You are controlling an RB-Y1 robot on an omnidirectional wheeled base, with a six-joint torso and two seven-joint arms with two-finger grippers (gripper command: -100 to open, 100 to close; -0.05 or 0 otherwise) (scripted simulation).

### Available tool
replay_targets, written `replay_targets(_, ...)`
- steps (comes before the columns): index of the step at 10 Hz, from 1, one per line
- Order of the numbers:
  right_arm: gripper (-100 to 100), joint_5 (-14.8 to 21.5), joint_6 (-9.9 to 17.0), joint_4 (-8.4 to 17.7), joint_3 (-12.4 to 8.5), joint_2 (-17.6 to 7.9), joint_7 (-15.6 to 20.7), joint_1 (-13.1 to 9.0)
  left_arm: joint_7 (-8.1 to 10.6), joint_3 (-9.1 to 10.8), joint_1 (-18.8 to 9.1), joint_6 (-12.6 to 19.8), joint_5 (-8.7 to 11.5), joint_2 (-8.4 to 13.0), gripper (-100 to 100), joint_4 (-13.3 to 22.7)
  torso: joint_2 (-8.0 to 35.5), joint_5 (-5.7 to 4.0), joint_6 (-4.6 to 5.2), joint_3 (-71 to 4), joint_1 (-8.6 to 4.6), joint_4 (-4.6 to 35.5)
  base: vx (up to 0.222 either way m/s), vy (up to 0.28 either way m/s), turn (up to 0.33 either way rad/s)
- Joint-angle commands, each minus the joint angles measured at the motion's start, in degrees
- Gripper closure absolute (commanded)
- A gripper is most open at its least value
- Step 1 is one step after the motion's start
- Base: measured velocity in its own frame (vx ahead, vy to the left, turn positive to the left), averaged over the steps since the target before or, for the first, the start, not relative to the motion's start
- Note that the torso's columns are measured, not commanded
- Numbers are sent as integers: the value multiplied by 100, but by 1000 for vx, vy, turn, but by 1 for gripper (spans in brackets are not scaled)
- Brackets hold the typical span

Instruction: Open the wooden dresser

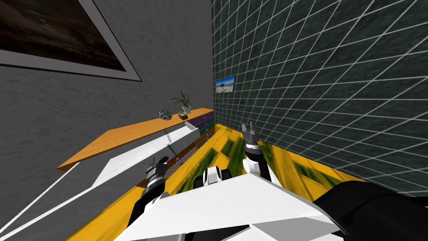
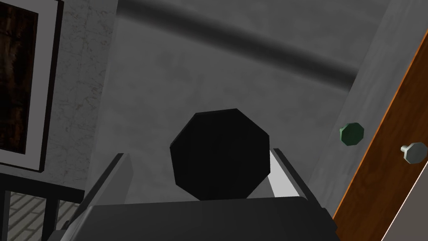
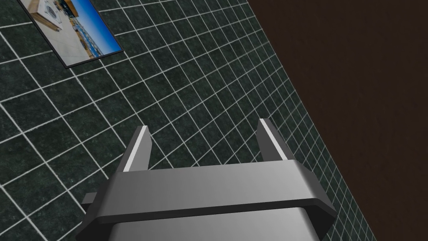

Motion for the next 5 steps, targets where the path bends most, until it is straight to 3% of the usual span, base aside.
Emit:
replay_targets(1, 0, 0, 0, 0, 0, 0, 0, 1, -23, 44, 210, 240, 98, -6, -100, -398, 4, -5, 0, 1, -3, 5, 49, 13, -11)
replay_targets(5, 0, 0, 0, 0, 0, 0, 0, 0, -59, 112, 557, 610, 248, -28, -100, -1024, 70, -41, -2, 22, -53, 35, 35, -7, -9)
